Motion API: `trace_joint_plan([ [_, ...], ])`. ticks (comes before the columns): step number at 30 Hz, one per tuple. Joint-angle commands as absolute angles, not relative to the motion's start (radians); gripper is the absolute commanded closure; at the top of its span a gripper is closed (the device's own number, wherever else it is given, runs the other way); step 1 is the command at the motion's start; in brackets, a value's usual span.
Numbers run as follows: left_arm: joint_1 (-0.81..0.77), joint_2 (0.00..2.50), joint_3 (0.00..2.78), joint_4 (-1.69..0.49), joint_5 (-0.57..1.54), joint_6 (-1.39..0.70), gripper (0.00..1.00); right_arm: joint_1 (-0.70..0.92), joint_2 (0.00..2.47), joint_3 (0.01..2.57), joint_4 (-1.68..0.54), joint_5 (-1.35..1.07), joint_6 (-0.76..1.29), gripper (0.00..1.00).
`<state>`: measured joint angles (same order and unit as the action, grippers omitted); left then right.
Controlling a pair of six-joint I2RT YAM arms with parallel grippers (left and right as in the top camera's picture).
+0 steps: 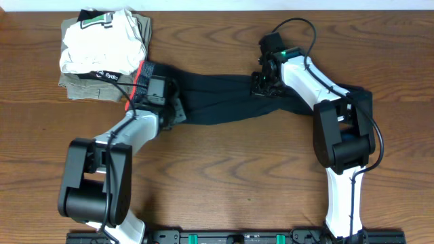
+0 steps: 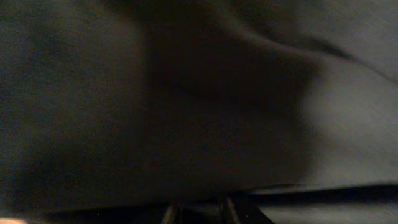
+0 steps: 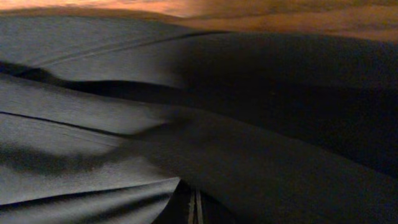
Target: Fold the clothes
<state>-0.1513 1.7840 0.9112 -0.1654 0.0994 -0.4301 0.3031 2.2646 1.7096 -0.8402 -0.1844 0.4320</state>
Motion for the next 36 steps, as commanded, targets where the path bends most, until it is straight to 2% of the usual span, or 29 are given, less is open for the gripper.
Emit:
trace_joint_plan([
  [1, -0.086, 1.816, 0.910, -0.195, 0.052, -0.432, 0.78, 0.268, 2.302, 1.703, -0.870, -0.080, 0.411, 0.99],
  [18, -0.028, 1.816, 0.912, -0.216, 0.049, -0.424, 0.78, 0.160, 2.227, 1.702, -1.020, 0.009, 0.367, 0.99],
  [24, -0.018, 1.808, 0.915, -0.219, 0.014, -0.421, 0.77, 0.115, 2.227, 1.702, -1.081, 0.118, 0.361, 0.99],
  [36, 0.046, 1.739, 0.915, -0.249, 0.014, -0.421, 0.77, -0.043, 2.227, 1.702, -1.087, 0.180, 0.282, 0.98],
])
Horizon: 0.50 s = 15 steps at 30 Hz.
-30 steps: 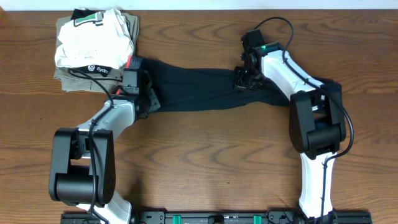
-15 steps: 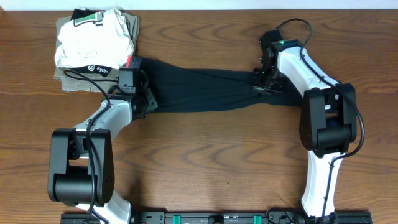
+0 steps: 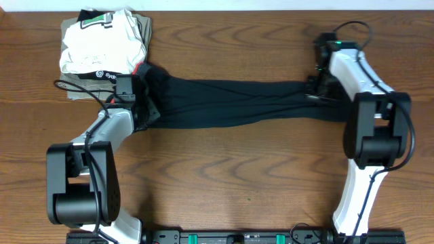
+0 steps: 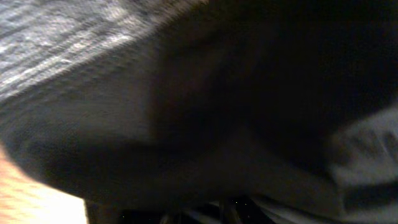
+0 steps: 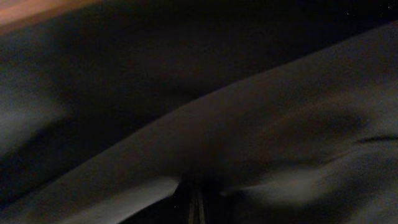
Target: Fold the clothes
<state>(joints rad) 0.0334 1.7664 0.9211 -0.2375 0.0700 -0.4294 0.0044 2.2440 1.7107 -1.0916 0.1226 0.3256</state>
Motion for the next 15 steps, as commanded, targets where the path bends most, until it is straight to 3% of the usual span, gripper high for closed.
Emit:
trace_joint_plan([
  [1, 0.046, 1.738, 0.915, -0.250, 0.014, -0.420, 0.77, -0.055, 2.227, 1.702, -1.085, 0.180, 0.283, 0.99],
  [15, 0.046, 1.737, 0.915, -0.254, 0.014, -0.420, 0.76, -0.163, 2.227, 1.702, -1.066, 0.196, 0.252, 0.99],
])
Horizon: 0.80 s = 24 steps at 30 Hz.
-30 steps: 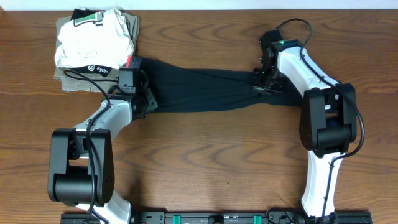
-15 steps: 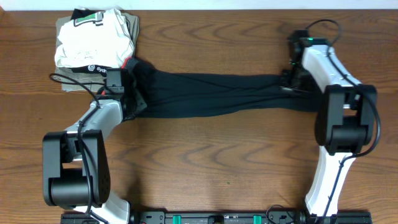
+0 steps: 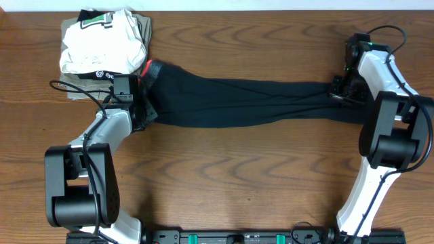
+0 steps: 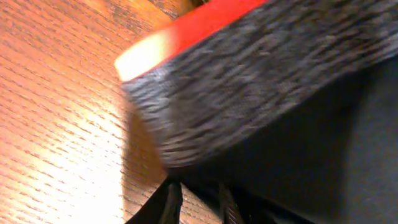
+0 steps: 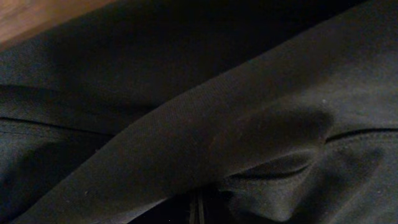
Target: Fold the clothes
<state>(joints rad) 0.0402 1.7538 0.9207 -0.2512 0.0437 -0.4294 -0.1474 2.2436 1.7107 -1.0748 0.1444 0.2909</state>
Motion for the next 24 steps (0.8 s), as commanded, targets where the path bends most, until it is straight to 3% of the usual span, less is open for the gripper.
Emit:
trace_joint_plan([
  [1, 0.046, 1.737, 0.915, -0.255, 0.014, -0.420, 0.76, -0.165, 2.227, 1.702, -1.063, 0.220, 0.253, 0.99],
  [12, 0.046, 1.662, 0.915, -0.262, 0.014, -0.386, 0.76, -0.187, 2.227, 1.702, -1.068, 0.374, 0.263, 0.94],
  [16, 0.046, 1.549, 0.915, -0.245, 0.014, -0.386, 0.60, -0.209, 2.227, 1.703, -1.084, 0.392, 0.307, 0.97],
  [21, 0.046, 1.424, 0.915, -0.214, 0.018, -0.385, 0.51, -0.214, 2.218, 1.711, -1.118, 0.393, 0.349, 0.94],
  [24, 0.046, 1.385, 0.915, -0.215, 0.018, -0.385, 0.46, -0.217, 2.198, 1.739, -1.156, 0.419, 0.401, 0.87],
])
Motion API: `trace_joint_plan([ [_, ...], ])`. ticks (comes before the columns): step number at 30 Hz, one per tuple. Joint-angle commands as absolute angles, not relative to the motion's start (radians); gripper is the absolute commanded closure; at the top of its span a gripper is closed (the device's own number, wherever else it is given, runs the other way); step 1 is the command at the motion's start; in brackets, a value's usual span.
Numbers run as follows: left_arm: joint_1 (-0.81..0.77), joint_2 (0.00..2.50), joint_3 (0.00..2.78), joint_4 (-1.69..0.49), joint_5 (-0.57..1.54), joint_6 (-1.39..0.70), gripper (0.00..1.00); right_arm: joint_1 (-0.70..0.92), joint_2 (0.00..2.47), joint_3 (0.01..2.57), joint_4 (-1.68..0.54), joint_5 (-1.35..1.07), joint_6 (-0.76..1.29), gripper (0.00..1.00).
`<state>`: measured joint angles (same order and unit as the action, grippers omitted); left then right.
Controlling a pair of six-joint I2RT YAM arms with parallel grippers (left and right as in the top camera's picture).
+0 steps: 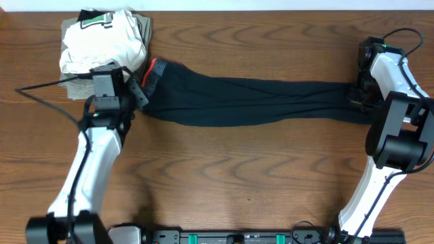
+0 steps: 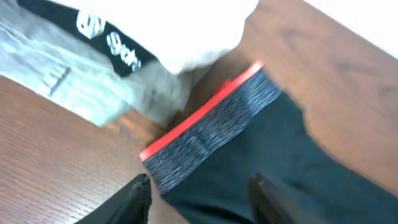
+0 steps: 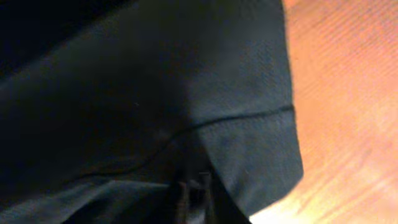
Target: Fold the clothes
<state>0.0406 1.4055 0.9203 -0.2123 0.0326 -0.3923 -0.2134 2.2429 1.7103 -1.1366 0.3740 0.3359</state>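
Black pants (image 1: 258,102) lie stretched in a long band across the table, their grey waistband with a red edge (image 1: 153,72) at the left. My left gripper (image 1: 137,95) stands open just left of the waistband (image 2: 211,124), holding nothing, its fingers (image 2: 138,196) spread wide on either side of the cloth's corner. At the right end my right gripper (image 1: 357,99) is shut on the leg ends; in the right wrist view only black fabric (image 3: 155,93) fills the frame around the closed fingertips (image 3: 193,190).
A pile of folded clothes (image 1: 102,41), white on top of grey, sits at the back left corner, close to the waistband. The same pile (image 2: 124,43) shows in the left wrist view. Bare wooden table (image 1: 237,169) spreads in front of the pants.
My left gripper has let go of the waistband, opened and drawn back from it. The right gripper, still shut on the leg ends, has shifted slightly further right.
First both grippers held the pants bunched, the right one near the table's middle. At each later moment the right gripper stood further right and the left nearer the pile, with the pants drawn out longer. Now they lie full length and the left gripper is open.
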Motion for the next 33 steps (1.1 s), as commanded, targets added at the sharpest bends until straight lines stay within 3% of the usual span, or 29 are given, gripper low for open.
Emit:
trace_joint_plan([
  [1, 0.046, 1.377, 0.915, -0.217, 0.018, -0.385, 0.44, -0.217, 2.187, 1.752, -1.173, 0.437, 0.419, 0.85],
  [3, 0.046, 1.374, 0.915, -0.221, 0.019, -0.386, 0.36, -0.217, 2.164, 1.775, -1.198, 0.445, 0.426, 0.81],
  [7, 0.046, 1.374, 0.915, -0.223, 0.019, -0.386, 0.29, -0.217, 2.099, 1.809, -1.244, 0.393, 0.426, 0.64],
  [12, 0.046, 1.374, 0.915, -0.221, 0.068, -0.386, 0.28, -0.215, 2.010, 1.811, -1.228, 0.027, 0.240, 0.48],
  [13, 0.046, 1.374, 0.915, -0.223, 0.071, -0.386, 0.27, -0.215, 1.996, 1.811, -1.227, -0.052, 0.186, 0.39],
  [15, 0.046, 1.375, 0.915, -0.228, 0.071, -0.386, 0.23, -0.216, 1.974, 1.811, -1.234, -0.141, 0.115, 0.07],
  [16, 0.046, 1.375, 0.915, -0.233, 0.071, -0.386, 0.21, -0.218, 1.967, 1.811, -1.235, -0.144, 0.106, 0.01],
  [19, 0.046, 1.375, 0.915, -0.264, 0.071, -0.387, 0.02, -0.243, 1.966, 1.811, -1.230, -0.139, 0.116, 0.01],
  [33, 0.046, 1.375, 0.915, -0.334, 0.070, -0.387, 0.02, -0.508, 1.982, 1.784, -1.223, -0.140, 0.047, 0.01],
])
